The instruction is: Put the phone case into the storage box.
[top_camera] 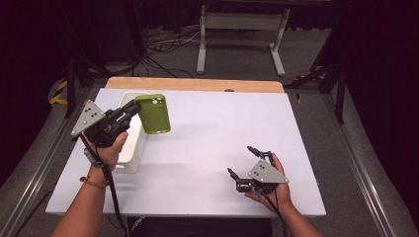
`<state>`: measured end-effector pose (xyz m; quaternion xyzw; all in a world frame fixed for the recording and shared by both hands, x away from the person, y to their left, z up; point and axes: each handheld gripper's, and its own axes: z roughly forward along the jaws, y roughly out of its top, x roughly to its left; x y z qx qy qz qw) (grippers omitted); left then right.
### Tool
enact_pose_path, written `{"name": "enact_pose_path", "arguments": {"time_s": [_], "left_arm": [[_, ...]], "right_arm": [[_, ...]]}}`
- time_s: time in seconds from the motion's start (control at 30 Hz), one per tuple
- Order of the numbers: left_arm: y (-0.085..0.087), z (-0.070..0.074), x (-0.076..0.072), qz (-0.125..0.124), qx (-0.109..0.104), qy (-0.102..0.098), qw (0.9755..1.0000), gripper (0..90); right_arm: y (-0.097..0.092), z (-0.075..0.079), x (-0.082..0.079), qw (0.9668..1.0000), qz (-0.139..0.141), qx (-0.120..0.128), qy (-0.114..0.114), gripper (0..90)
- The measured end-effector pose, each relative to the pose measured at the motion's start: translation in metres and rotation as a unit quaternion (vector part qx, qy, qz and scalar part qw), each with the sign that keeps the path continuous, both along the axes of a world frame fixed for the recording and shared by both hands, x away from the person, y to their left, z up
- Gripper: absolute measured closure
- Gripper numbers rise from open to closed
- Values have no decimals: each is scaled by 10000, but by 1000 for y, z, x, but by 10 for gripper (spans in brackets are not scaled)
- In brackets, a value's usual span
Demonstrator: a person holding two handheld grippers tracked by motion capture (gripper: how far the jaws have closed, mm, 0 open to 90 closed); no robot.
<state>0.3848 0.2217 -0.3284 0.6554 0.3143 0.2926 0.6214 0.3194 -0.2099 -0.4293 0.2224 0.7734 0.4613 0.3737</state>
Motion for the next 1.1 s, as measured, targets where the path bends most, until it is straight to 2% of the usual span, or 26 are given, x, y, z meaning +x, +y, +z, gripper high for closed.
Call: {"name": "enact_pose_path", "arguments": {"time_s": [0.2,0.47,0.57,0.7,0.87,1.0,1.1], "left_arm": [[8,2,0,38,-27,0,10000,811],[17,6,0,57,47,-36,10000,811],[23,10,2,12,-23,-77,10000,811],[32,13,1,-25,134,-157,9998,812],[48,12,6,52,137,-91,9999,812],[60,10,13,96,50,-56,9999,813],[64,8,20,170,220,-14,9996,812]], "right_arm": [[0,0,0,10000,-8,17,19,114],[1,-1,2,10000,23,-12,42,115],[1,-1,2,10000,20,-29,52,116],[0,-1,6,10000,-63,-48,38,120],[-1,-1,9,9999,-127,4,111,121],[-1,-2,10,9998,-149,-11,108,121],[-1,-2,11,9998,-166,-7,121,122]]}}
